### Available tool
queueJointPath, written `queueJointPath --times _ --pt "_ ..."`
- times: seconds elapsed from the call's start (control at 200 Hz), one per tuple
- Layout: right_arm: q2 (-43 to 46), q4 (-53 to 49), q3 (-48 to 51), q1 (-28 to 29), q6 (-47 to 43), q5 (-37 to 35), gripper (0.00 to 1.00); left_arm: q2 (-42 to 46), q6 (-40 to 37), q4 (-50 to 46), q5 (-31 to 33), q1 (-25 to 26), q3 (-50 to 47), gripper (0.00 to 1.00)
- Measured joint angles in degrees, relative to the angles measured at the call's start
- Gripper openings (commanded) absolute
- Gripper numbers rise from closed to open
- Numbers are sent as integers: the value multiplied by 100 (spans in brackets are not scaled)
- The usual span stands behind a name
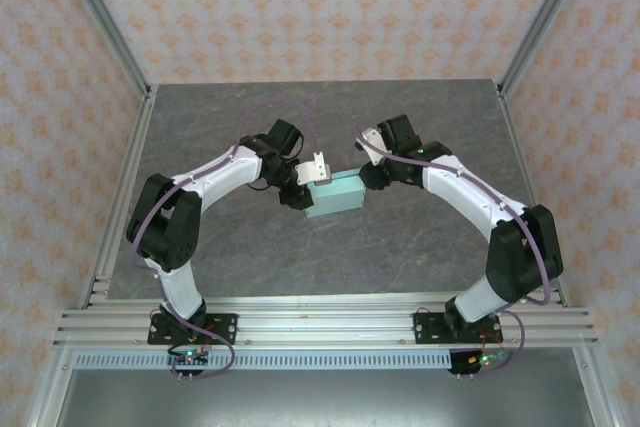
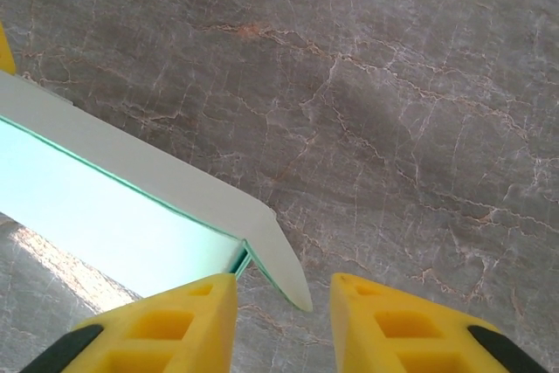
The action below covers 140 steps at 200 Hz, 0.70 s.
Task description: Fold the paper box
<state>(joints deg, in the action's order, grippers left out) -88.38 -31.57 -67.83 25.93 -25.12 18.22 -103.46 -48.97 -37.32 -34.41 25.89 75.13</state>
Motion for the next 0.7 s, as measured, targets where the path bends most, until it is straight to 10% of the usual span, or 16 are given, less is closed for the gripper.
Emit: queueJointPath --times 0.701 --pt "-243 -262 -186 334 697 -332 8 0 90 -11 74 0 13 40"
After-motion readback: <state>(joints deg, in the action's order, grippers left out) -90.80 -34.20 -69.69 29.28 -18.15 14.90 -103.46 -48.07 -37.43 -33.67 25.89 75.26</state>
